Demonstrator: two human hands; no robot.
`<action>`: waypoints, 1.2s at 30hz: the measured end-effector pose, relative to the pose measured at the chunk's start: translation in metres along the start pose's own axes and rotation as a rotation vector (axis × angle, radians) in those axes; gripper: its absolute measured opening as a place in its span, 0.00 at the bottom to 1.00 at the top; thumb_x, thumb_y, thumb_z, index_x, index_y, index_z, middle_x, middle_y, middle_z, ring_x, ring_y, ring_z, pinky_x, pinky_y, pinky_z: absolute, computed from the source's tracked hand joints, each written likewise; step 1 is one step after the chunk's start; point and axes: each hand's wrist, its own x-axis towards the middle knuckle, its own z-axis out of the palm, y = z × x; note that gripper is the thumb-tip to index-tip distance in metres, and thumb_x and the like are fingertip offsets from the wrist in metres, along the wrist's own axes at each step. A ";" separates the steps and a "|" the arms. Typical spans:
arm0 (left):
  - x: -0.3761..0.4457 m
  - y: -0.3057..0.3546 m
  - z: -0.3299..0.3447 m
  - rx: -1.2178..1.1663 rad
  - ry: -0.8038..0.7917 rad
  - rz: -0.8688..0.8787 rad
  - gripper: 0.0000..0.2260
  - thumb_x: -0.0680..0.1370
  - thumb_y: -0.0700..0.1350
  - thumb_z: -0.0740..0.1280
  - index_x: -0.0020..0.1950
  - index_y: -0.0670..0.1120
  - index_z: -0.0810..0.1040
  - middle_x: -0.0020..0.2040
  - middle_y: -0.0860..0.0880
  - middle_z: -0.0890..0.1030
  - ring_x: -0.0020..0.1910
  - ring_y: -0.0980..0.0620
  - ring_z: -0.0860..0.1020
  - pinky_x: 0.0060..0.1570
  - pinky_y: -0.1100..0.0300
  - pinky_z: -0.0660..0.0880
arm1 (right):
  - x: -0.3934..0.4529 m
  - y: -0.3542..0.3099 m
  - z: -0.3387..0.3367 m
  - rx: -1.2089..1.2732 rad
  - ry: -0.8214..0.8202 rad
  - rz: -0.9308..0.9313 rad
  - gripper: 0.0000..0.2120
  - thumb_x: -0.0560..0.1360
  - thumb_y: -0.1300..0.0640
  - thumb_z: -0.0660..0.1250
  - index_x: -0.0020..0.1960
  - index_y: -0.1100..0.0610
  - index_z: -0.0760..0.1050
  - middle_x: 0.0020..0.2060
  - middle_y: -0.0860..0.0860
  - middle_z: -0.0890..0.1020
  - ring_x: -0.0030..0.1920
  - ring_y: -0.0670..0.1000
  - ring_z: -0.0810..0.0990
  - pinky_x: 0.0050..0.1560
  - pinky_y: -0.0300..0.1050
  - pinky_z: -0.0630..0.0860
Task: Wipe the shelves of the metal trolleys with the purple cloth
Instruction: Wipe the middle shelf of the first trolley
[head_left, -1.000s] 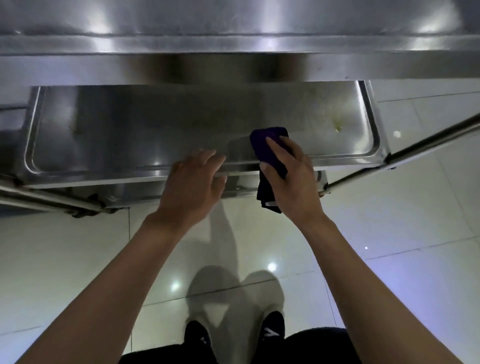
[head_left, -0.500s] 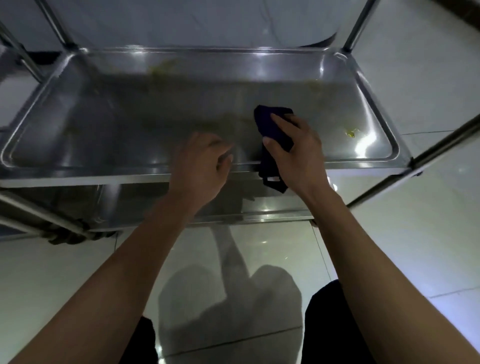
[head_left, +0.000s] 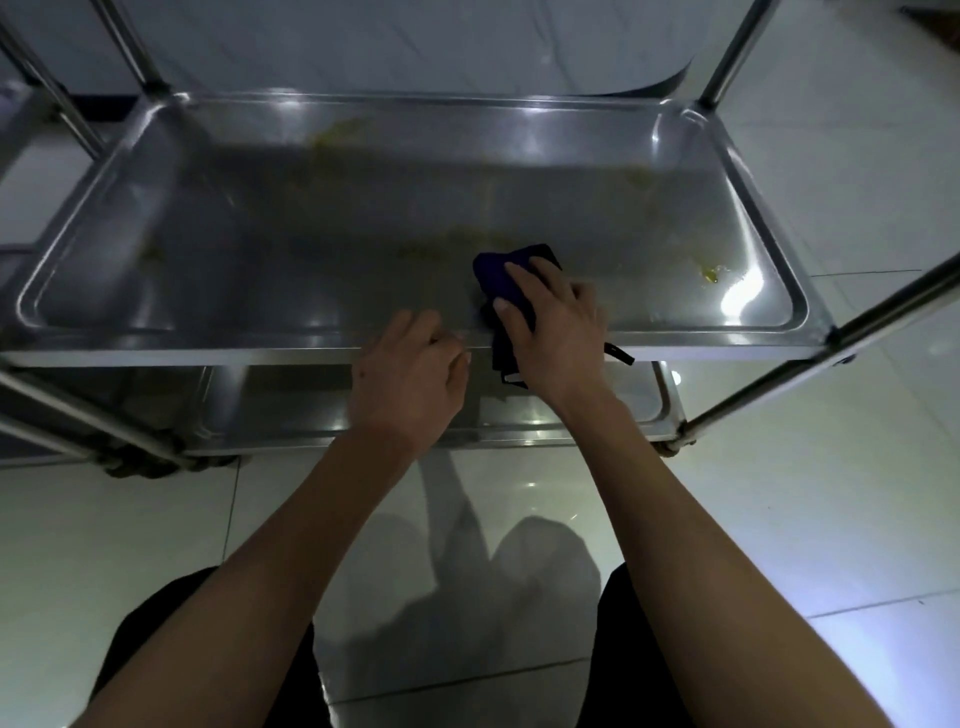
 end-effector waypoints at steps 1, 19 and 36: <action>0.002 -0.001 0.000 0.007 0.003 0.012 0.06 0.77 0.46 0.71 0.45 0.46 0.86 0.41 0.48 0.75 0.44 0.47 0.75 0.35 0.59 0.66 | -0.001 -0.001 0.002 -0.016 0.010 0.004 0.23 0.83 0.42 0.55 0.76 0.47 0.67 0.77 0.48 0.66 0.67 0.60 0.68 0.64 0.57 0.67; 0.009 -0.026 -0.009 -0.078 -0.036 -0.053 0.07 0.77 0.45 0.69 0.49 0.46 0.86 0.46 0.47 0.80 0.48 0.45 0.76 0.44 0.53 0.70 | 0.013 -0.023 0.003 0.091 -0.087 -0.045 0.21 0.84 0.50 0.57 0.74 0.56 0.71 0.79 0.57 0.61 0.77 0.62 0.58 0.75 0.53 0.57; -0.003 -0.023 -0.008 -0.017 0.040 -0.045 0.04 0.72 0.40 0.71 0.44 0.44 0.85 0.42 0.48 0.77 0.43 0.47 0.77 0.35 0.60 0.62 | 0.043 -0.027 0.020 -0.294 -0.236 -0.324 0.25 0.84 0.53 0.54 0.80 0.57 0.59 0.80 0.53 0.58 0.81 0.57 0.49 0.77 0.62 0.40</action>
